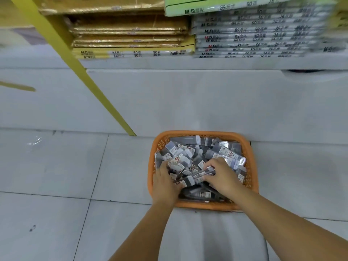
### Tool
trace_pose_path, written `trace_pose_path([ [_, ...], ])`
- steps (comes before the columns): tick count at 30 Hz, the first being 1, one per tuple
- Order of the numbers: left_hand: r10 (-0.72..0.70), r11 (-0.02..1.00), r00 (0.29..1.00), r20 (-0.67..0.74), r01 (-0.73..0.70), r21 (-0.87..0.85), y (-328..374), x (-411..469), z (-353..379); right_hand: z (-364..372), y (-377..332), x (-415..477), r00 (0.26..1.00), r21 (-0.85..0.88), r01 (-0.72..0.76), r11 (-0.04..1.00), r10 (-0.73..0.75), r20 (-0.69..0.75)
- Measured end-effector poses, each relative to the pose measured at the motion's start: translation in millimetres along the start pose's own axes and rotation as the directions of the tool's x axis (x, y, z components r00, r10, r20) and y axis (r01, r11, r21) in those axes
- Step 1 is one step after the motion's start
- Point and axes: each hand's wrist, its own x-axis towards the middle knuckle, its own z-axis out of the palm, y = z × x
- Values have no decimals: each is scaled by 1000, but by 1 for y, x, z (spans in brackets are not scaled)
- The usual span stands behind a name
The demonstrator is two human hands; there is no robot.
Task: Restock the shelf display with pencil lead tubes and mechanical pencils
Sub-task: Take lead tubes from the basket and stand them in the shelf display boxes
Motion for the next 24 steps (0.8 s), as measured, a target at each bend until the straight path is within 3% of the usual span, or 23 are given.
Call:
trace_pose_path([
  [8, 98, 995, 991, 95, -93, -47, -4, 11, -7, -19, 1, -4, 996, 287, -82, 954, 83, 11],
  [14, 49, 980, 995, 92, -30, -198, 9, 3, -19, -45, -18, -12, 999, 273, -48, 961, 46, 13],
  [19, 82, 890, 973, 216, 26, -456, 54, -9, -73, -96, -59, -27, 997, 298, 39, 954, -58, 53],
  [24, 161, 726, 942, 293, 88, -682, 101, -33, -135, -150, -124, -50, 975, 323, 189, 927, -216, 50],
])
